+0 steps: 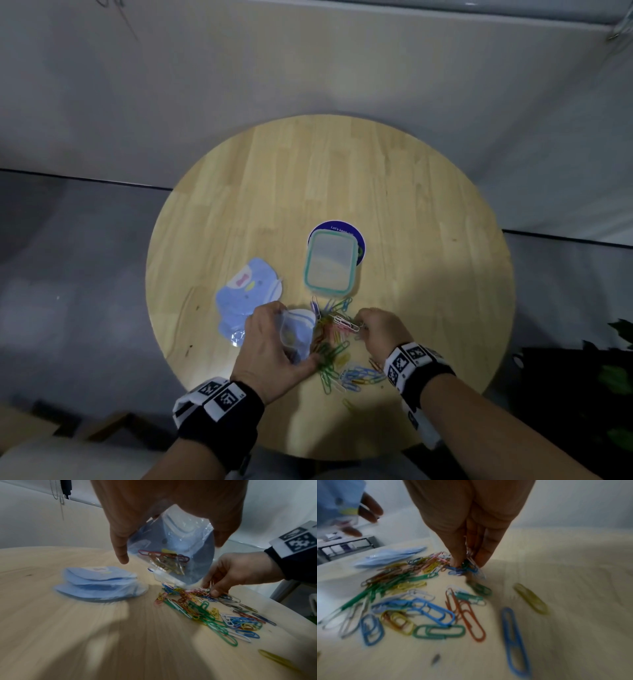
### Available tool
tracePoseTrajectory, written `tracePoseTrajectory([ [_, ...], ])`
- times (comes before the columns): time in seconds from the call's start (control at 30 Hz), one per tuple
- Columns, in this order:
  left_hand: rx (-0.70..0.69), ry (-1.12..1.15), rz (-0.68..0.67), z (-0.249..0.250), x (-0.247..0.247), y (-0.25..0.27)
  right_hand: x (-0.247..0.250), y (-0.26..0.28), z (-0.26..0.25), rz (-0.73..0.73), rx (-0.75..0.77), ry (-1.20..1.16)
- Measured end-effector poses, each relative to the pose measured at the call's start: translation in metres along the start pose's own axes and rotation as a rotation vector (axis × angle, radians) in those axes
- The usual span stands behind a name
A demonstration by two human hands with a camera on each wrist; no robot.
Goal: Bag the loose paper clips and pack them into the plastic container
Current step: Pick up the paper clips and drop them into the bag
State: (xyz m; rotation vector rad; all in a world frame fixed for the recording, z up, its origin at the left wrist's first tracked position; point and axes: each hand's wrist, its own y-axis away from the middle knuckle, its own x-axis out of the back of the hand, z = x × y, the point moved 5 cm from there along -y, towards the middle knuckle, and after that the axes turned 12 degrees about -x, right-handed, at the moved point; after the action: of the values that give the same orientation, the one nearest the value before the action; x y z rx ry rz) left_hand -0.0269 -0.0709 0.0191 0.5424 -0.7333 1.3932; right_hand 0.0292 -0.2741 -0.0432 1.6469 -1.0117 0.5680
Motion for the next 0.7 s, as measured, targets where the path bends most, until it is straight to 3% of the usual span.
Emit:
tracePoseTrajectory([
  [0.27,-0.029,0.000,-0.054,0.003,-0.019,-0.003,0.060,0.026,0.004,0.079,-0.122,-0.336],
  [0.47,-0.110,-0.091,-0.151,0.018,-0.035,-0.027,0.111,0.051,-0.014,-0.017,-0.069,-0.275],
  [0.7,-0.208,-0.079,-0.126,0.042,-0.038,-0.038,0.148,0.065,-0.047,0.035,0.028,-0.231],
])
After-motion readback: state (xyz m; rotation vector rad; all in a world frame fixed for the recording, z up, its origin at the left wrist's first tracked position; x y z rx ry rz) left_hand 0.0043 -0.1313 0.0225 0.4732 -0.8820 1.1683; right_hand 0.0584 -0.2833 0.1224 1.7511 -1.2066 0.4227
